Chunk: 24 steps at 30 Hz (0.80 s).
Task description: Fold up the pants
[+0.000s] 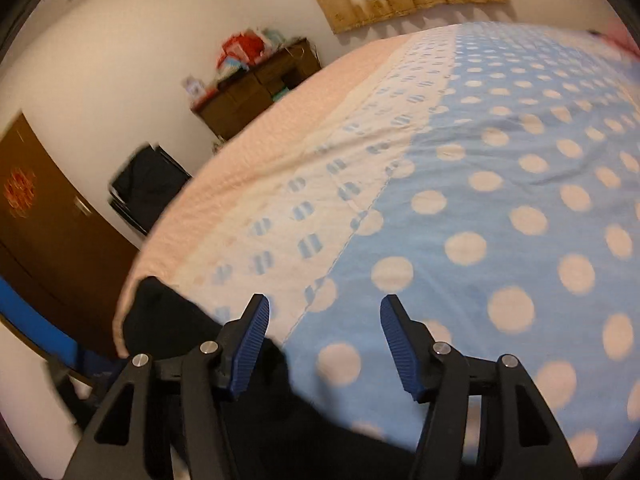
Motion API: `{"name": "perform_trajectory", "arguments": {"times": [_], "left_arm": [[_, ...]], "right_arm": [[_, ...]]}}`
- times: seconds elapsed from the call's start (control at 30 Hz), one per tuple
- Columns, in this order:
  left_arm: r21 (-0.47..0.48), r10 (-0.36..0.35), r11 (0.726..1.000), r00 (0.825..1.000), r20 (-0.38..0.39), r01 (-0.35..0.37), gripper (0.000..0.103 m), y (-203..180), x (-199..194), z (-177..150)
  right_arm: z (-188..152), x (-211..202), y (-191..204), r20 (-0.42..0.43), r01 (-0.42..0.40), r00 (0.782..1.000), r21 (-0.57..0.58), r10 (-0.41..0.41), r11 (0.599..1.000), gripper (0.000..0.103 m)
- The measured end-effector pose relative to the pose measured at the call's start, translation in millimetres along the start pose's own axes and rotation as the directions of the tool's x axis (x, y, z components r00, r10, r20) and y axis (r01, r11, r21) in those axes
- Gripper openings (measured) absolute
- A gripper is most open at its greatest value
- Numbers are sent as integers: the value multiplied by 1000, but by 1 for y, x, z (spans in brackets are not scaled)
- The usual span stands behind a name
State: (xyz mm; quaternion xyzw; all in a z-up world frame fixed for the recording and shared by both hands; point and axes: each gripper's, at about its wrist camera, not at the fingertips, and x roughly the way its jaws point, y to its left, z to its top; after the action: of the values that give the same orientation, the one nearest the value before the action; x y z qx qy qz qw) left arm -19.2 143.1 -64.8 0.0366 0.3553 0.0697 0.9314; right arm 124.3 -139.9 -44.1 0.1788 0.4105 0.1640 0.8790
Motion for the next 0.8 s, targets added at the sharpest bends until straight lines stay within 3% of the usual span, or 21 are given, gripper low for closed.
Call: {"name": "perform_trajectory", "arguments": {"times": [0.07,0.13,0.23,0.3,0.33,0.37,0.43,0.47,0.5,0.53,0.57,0.63,0.7,0.8], "left_arm": [[-4,-3,1000,1000,-1,3,103,0,0,0],[-8,-4,1000,1000,3,4,103,1,0,0],[-9,-2,1000,1000,12,2,103,1,-2,-1],[-8,-5,1000,1000,10,5,103,2,-2,-1],[-8,-6,1000,1000,8,6,103,2,-2,0],[-7,-7,1000,1000,4,7,103,2,-2,0],[-6,-7,1000,1000,-4,7,103,2,-2,1],[-8,-6,1000,1000,-8,6,103,3,-2,3],[-10,-5,1000,1000,-12,5,103,2,-2,3],[-11,-3,1000,1000,-14,3,103,2,-1,4],[-15,0,1000,1000,-18,0,103,2,-1,5],[-19,2,1000,1000,-22,-2,103,2,-1,6],[-18,3,1000,1000,-25,-3,103,2,-1,7],[-19,2,1000,1000,-30,-2,103,2,1,10]], "right_arm": [[-14,-6,6,-14,13,1000,-38,-14,999,60],[-31,-4,12,-44,96,994,-101,-101,990,60],[-49,-8,-6,-99,243,962,-107,-254,964,59],[-49,-38,-22,-27,306,952,-29,-306,952,59],[-45,-58,-28,26,354,935,10,-354,935,59],[-41,-90,-39,112,419,898,71,-425,905,59],[-35,-132,-59,189,507,825,166,-532,846,60],[-30,-159,-80,200,568,763,244,-614,786,60],[-27,-174,-97,186,609,718,300,-671,735,61],[-25,-193,-122,147,656,656,375,-741,655,61],[-25,-203,-137,119,677,623,414,-773,609,61],[-28,-221,-182,20,740,533,473,-846,477,61],[-33,-227,-212,-76,781,494,477,-866,403,61],[-40,-220,-246,-168,785,512,489,-842,380,61]]}}
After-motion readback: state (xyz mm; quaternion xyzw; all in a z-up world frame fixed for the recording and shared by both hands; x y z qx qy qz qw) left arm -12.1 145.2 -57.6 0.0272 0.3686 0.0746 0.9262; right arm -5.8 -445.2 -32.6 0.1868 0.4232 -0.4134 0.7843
